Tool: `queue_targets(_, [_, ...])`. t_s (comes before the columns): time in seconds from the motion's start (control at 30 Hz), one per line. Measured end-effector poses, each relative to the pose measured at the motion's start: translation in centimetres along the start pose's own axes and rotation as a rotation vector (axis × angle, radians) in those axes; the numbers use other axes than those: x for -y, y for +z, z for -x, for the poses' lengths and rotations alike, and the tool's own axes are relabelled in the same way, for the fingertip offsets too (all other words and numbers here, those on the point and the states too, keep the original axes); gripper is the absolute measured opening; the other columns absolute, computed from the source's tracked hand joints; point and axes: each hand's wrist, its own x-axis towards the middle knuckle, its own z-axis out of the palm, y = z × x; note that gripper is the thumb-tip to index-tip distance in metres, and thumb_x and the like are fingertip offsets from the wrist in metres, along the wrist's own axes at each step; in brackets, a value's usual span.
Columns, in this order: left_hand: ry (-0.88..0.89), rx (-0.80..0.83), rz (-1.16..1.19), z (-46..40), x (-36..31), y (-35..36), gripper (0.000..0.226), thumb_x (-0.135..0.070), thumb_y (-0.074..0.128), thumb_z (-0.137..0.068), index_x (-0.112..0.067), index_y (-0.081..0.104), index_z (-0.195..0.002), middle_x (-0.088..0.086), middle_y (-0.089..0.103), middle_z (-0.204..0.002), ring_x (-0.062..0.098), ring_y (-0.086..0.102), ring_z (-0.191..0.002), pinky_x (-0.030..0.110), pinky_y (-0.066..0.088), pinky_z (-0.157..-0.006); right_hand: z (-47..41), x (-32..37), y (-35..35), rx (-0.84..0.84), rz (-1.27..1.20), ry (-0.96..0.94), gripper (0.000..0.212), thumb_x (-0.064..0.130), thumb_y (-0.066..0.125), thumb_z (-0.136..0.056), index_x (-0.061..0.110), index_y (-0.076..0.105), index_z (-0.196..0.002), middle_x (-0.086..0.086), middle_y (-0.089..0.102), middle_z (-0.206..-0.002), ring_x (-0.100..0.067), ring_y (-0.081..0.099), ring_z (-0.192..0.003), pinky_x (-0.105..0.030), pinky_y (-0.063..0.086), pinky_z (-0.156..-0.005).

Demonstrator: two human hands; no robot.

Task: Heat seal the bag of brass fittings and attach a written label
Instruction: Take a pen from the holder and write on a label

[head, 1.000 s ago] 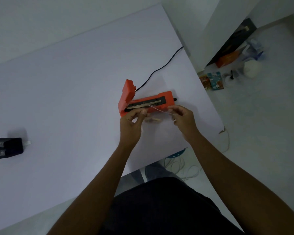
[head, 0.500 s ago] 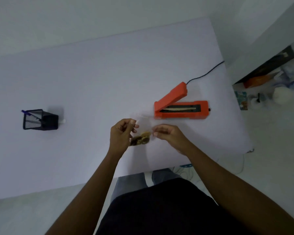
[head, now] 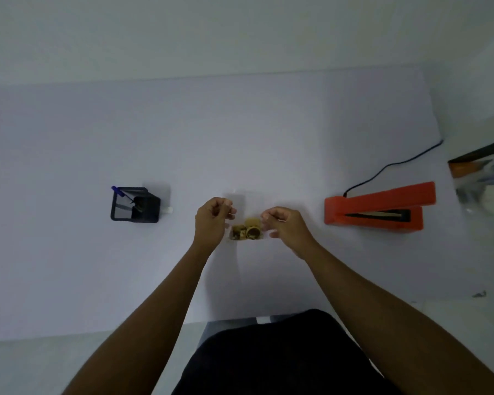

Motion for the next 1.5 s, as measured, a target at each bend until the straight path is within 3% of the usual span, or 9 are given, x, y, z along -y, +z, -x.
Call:
queue_targets(0.3, [-0.029, 0.144, -0.352, -2.4, 2.4, -1.3, 0.027, -0.028, 0.065, -0.092, -0.015, 0.061, -0.115, -0.003, 0.068, -0.100, 0.013, 0.063, -0.091, 0.020, 0.044, -0.077, -1.1, -0.9, 2.8, -0.308, 0.002, 0.080, 0.010, 0.021, 0.068, -0.094, 0.017, 0.072, -0.085, -0.017, 0.074, -0.088, -0.020, 0.068, -0.076, -0.039, 0.056, -0.068])
queue_targets(0.4, [-0.036, 0.169, -0.429, -2.1, 3.6, -1.1, 0.027, -0.021, 0.065, -0.090, -0.014, 0.063, -0.116, 0.002, 0.070, -0.101, 0.019, 0.066, -0.094, 0.027, 0.050, -0.083, -1.4, -2.2, 3.0, -0.357, 0.072, 0.088, 0.008, 0.017, 0.070, -0.088, 0.022, 0.070, -0.082, -0.013, 0.074, -0.086, -0.020, 0.067, -0.075, -0.049, 0.058, -0.075])
queue_targets(0.57, [-0.038, 0.172, -0.485, -1.0, 4.4, -0.2, 0.029, -0.018, 0.065, -0.092, -0.011, 0.061, -0.120, 0.001, 0.066, -0.099, 0.021, 0.065, -0.097, 0.022, 0.044, -0.081, -1.2, -3.3, 2.8, -0.346, 0.114, 0.148, 0.040, 0.009, 0.070, -0.086, 0.011, 0.065, -0.126, -0.005, 0.067, -0.109, -0.030, 0.067, -0.107, -0.053, 0.056, -0.096])
queue_targets(0.73, [-0.052, 0.189, -0.507, -0.2, 4.6, 0.3, 0.041, -0.024, 0.064, -0.094, -0.009, 0.056, -0.131, 0.009, 0.067, -0.116, 0.023, 0.063, -0.104, 0.029, 0.048, -0.090, -0.8, -3.5, 2.0, -0.337, 0.166, 0.148, 0.040, 0.018, 0.069, -0.087, 0.013, 0.063, -0.127, -0.008, 0.070, -0.115, -0.029, 0.067, -0.107, -0.046, 0.056, -0.094])
queue_targets(0.9, [-0.011, 0.053, -0.420, 1.4, 2.5, -1.2, 0.040, -0.028, 0.064, -0.094, -0.011, 0.056, -0.130, 0.004, 0.067, -0.114, 0.012, 0.060, -0.089, 0.021, 0.045, -0.078, -0.4, -1.0, 3.5, -0.462, 0.248, 0.023, 0.043, 0.016, 0.068, -0.092, 0.012, 0.051, -0.131, -0.009, 0.057, -0.121, -0.024, 0.060, -0.106, -0.033, 0.050, -0.089])
queue_targets(1.1, [0.139, -0.299, -0.267, 2.9, -1.7, -9.7, 0.023, -0.029, 0.063, -0.094, -0.016, 0.063, -0.113, -0.004, 0.067, -0.094, 0.003, 0.061, -0.076, 0.017, 0.048, -0.068, 0.2, 4.6, 10.8, -0.301, 0.248, -0.198, 0.008, 0.022, 0.066, -0.095, 0.017, 0.067, -0.100, 0.000, 0.066, -0.090, -0.015, 0.060, -0.070, -0.031, 0.054, -0.059])
queue_targets(1.23, [0.179, -0.473, -0.238, 2.3, -2.4, -18.3, 0.013, -0.031, 0.061, -0.093, -0.019, 0.062, -0.099, -0.005, 0.066, -0.084, 0.012, 0.062, -0.074, 0.030, 0.053, -0.068, 0.3, 8.3, 17.0, -0.168, 0.315, -0.390, 0.010, 0.021, 0.070, -0.092, 0.012, 0.073, -0.089, 0.004, 0.069, -0.079, -0.003, 0.057, -0.063, -0.016, 0.049, -0.065])
queue_targets(1.37, [0.081, -0.420, -0.296, 0.7, -1.4, -24.2, 0.025, -0.038, 0.062, -0.093, -0.019, 0.062, -0.109, -0.005, 0.068, -0.088, 0.012, 0.063, -0.072, 0.032, 0.053, -0.070, -0.6, 10.8, 23.0, -0.089, 0.439, -0.475, 0.007, 0.017, 0.072, -0.091, 0.011, 0.075, -0.089, 0.004, 0.070, -0.079, 0.002, 0.057, -0.060, -0.009, 0.045, -0.062])
queue_targets(1.5, [0.055, -0.256, -0.493, -1.7, -0.1, -26.8, 0.037, -0.043, 0.064, -0.091, -0.015, 0.066, -0.115, -0.004, 0.069, -0.091, 0.012, 0.063, -0.078, 0.028, 0.051, -0.072, -2.3, 11.7, 28.2, -0.089, 0.631, -0.458, 0.013, 0.019, 0.070, -0.090, 0.011, 0.078, -0.096, -0.006, 0.077, -0.092, -0.020, 0.070, -0.080, -0.033, 0.059, -0.074])
